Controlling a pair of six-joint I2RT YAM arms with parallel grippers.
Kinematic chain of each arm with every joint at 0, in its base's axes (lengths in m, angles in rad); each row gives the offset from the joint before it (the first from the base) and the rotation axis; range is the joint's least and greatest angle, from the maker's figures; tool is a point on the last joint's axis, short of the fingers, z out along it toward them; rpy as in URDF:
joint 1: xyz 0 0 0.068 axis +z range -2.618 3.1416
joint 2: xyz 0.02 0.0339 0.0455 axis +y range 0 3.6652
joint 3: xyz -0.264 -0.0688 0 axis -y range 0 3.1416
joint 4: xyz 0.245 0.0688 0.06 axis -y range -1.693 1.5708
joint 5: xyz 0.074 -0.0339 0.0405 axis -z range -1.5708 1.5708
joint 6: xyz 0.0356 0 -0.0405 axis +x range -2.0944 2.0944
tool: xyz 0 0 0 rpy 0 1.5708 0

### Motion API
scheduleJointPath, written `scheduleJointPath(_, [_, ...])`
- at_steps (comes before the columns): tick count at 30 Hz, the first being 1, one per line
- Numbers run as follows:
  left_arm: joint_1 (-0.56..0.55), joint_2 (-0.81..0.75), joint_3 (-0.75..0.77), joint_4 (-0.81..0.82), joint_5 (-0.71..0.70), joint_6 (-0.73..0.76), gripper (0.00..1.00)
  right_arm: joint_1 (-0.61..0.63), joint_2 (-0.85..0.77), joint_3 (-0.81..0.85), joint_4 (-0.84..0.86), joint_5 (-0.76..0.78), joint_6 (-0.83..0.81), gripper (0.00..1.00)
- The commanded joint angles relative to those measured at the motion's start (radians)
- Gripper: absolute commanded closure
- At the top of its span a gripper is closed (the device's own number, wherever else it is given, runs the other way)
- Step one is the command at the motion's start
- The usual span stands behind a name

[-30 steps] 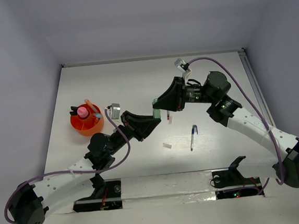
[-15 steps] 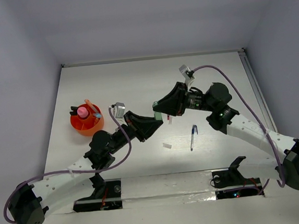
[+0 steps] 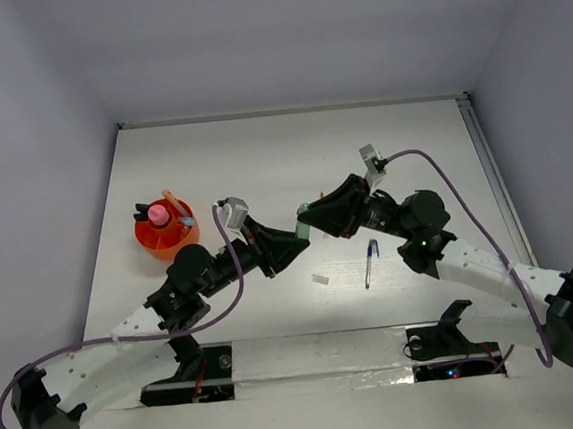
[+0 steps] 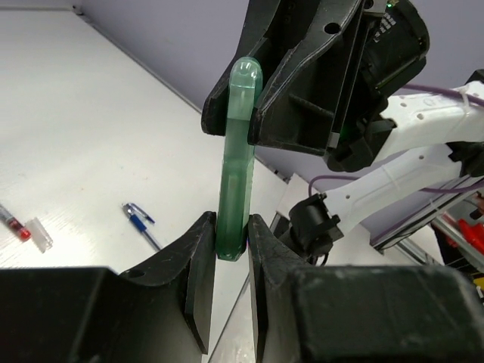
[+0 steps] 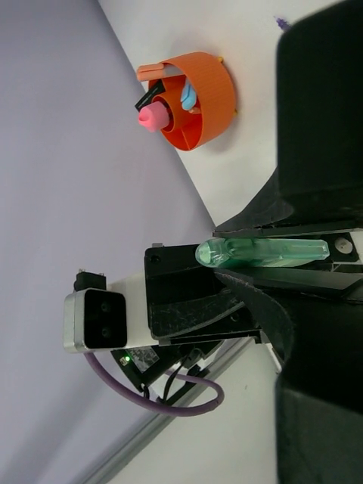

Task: Sort the stationery into containers
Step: Close the pen cap on the pen.

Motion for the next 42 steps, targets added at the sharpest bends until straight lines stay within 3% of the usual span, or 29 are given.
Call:
scheduleJointPath(1, [0.018, -0.082, 0.171, 0.343, -0.151, 0.014, 1.00, 0.034, 0.014, -0.105, -0.207, -0.098, -0.052, 1.00])
scheduleJointPath(16, [0.018, -0.020, 0.291, 0.379, -0.111, 0.014, 1.00, 0.140, 0.051, -0.321, -0.153, 0.011, 0.004, 1.00])
scheduleJointPath(20, [0.018, 0.005, 0.331, 0.357, -0.093, 0.014, 1.00, 0.157, 0.031, -0.320, -0.156, 0.042, 0.009, 1.00])
scheduleJointPath(24, [0.018, -0.019, 0.284, 0.292, -0.108, 0.008, 0.99, 0.157, -0.043, -0.225, -0.283, 0.159, -0.020, 1.00])
scheduleJointPath(25, [0.018, -0.032, 0.268, 0.270, -0.121, 0.005, 0.92, 0.157, -0.049, -0.196, -0.301, 0.179, -0.028, 1.00])
scheduleJointPath(26, [0.018, -0.044, 0.253, 0.245, -0.143, 0.005, 0.77, 0.157, -0.055, -0.132, -0.321, 0.207, -0.032, 1.00])
scheduleJointPath(27, [0.018, -0.074, 0.233, 0.171, -0.157, 0.008, 0.69, 0.157, -0.056, -0.095, -0.363, 0.227, -0.058, 1.00])
scheduleJointPath(28, [0.018, -0.094, 0.224, 0.124, -0.174, 0.015, 0.52, 0.140, -0.055, -0.058, -0.380, 0.270, -0.066, 1.00])
scheduleJointPath(31, [0.018, -0.197, 0.211, -0.081, -0.263, 0.031, 0.33, 0.073, -0.041, 0.094, -0.472, 0.342, -0.120, 1.00])
scheduleJointPath(32, [0.018, -0.226, 0.223, -0.144, -0.294, 0.041, 0.01, 0.053, -0.035, 0.129, -0.495, 0.357, -0.137, 1.00])
scheduleJointPath(33, [0.018, -0.261, 0.239, -0.264, -0.367, 0.045, 0.01, 0.011, -0.030, 0.176, -0.503, 0.367, -0.158, 1.00])
scheduleJointPath(36, [0.018, -0.409, 0.324, -0.413, -0.463, 0.086, 0.01, -0.007, 0.017, 0.235, -0.483, 0.339, -0.175, 1.00])
scheduleJointPath(42, [0.018, -0.447, 0.427, -0.633, -0.602, 0.186, 0.01, 0.064, 0.297, 0.325, -0.313, 0.273, -0.176, 1.00])
